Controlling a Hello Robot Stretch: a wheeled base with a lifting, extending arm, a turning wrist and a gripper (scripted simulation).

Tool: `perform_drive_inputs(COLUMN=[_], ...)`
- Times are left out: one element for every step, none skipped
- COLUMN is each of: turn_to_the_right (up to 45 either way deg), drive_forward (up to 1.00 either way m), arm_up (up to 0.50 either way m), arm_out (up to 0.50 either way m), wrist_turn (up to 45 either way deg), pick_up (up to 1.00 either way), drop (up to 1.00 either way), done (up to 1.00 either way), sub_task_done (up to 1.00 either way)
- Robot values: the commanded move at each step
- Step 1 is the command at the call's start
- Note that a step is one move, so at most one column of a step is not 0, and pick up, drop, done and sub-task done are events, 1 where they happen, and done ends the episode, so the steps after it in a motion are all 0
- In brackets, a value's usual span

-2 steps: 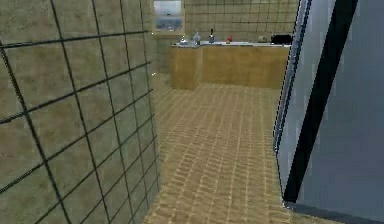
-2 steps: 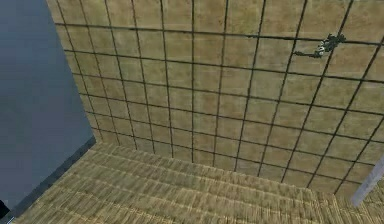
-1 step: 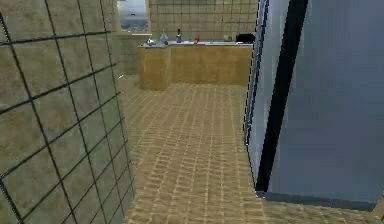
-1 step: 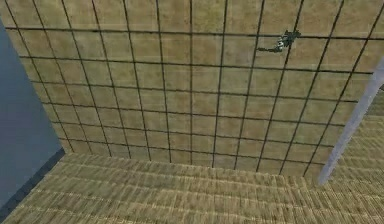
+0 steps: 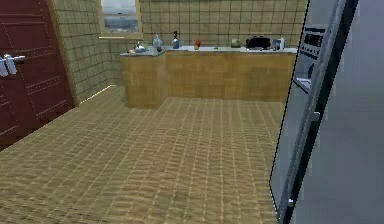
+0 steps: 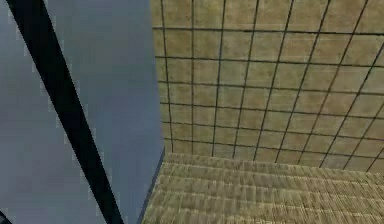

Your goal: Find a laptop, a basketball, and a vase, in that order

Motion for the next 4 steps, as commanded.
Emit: perform_drive_inputs(turn_to_the_right=[0.0,0.0,0.0,6.0], drive_forward=[1.00,1.00,1.00,0.00], arm_up=[0.00,0.00,0.00,0.00], arm_out=[0.00,0.00,0.00,0.00], wrist_turn=[0.0,0.0,0.0,0.0], pick_up=[0.00,0.00,0.00,0.00], drop=[0.00,0.00,0.00,0.00], done=[0.00,0.00,0.00,0.00], sub_task_done=[0.00,0.00,0.00,0.00])
